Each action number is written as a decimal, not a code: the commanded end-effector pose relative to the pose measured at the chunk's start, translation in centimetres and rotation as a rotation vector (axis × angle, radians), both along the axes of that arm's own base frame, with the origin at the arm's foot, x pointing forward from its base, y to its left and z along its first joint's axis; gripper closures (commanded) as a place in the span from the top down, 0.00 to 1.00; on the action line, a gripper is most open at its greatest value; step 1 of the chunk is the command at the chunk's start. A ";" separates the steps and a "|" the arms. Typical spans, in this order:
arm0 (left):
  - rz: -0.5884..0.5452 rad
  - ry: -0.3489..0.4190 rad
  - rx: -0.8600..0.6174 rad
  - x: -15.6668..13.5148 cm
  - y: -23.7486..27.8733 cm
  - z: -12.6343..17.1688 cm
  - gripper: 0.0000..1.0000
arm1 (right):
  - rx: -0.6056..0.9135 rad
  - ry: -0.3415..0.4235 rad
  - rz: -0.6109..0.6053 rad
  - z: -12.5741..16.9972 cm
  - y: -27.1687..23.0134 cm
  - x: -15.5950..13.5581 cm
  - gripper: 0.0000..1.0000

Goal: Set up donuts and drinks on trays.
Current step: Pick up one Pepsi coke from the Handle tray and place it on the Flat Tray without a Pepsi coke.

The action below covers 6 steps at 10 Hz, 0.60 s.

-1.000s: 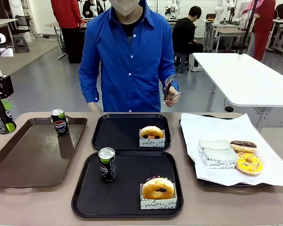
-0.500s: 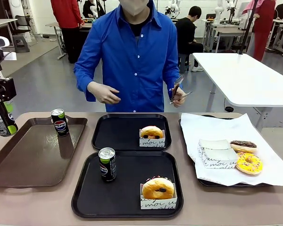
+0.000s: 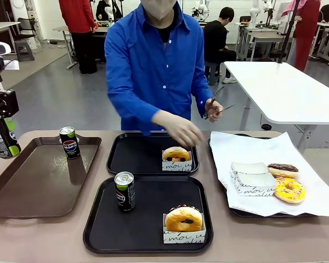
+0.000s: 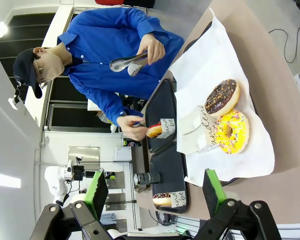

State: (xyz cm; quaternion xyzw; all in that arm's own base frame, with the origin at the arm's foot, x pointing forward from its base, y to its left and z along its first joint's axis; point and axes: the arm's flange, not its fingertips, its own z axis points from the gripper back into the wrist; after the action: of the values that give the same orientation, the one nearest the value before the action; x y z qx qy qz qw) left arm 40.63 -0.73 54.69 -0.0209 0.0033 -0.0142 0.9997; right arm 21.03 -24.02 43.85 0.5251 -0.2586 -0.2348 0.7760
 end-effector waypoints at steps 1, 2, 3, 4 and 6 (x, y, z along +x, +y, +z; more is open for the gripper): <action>-0.091 -0.055 -0.015 0.2 -2.6 0.0 0.58 | 0.011 -0.038 0.000 0.0 -0.1 0.3 1.00; -0.114 -0.068 -0.027 0.4 -4.1 0.2 0.58 | 0.011 -0.038 0.000 0.0 -0.1 0.3 1.00; -0.143 -0.081 -0.029 0.8 -5.8 0.5 0.58 | 0.011 -0.038 0.000 0.0 -0.1 0.3 1.00; -0.180 -0.085 -0.018 1.3 -8.1 0.6 0.58 | 0.011 -0.038 0.000 0.0 -0.1 0.3 1.00; -0.246 -0.060 0.018 1.8 -12.1 -0.4 0.58 | 0.011 -0.038 0.000 0.0 -0.1 0.3 1.00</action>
State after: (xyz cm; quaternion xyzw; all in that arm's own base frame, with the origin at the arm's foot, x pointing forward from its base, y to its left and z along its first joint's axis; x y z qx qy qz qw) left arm 41.41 -12.00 54.24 -0.0164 -0.0249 -0.1281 0.9913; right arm 21.02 -24.02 43.86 0.5251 -0.2585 -0.2348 0.7761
